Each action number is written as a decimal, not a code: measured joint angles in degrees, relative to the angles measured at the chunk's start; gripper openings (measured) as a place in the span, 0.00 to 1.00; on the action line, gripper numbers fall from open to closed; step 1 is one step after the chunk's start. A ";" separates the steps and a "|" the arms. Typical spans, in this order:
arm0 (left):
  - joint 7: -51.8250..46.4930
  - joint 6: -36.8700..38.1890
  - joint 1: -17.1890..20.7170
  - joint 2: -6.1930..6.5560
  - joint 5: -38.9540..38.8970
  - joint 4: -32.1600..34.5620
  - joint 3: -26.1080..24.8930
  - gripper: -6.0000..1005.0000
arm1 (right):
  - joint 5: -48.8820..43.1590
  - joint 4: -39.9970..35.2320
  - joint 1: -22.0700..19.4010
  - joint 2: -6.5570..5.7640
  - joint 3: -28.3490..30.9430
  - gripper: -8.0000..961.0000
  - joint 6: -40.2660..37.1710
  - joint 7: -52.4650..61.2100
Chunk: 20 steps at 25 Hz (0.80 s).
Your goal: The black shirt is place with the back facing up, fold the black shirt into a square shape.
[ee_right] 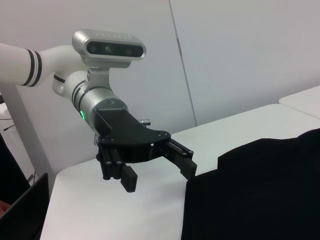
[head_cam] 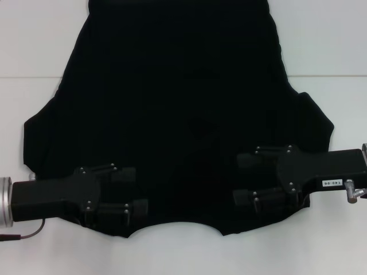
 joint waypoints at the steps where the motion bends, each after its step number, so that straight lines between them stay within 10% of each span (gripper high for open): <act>1: -0.01 0.00 0.00 -0.01 0.00 0.00 0.00 0.89 | 0.03 0.00 -0.03 0.03 0.00 0.94 0.00 0.00; 20: -7.15 -1.96 -0.42 0.08 -0.59 -0.09 -0.43 0.89 | 0.31 0.26 -0.04 0.54 0.40 0.94 0.35 0.07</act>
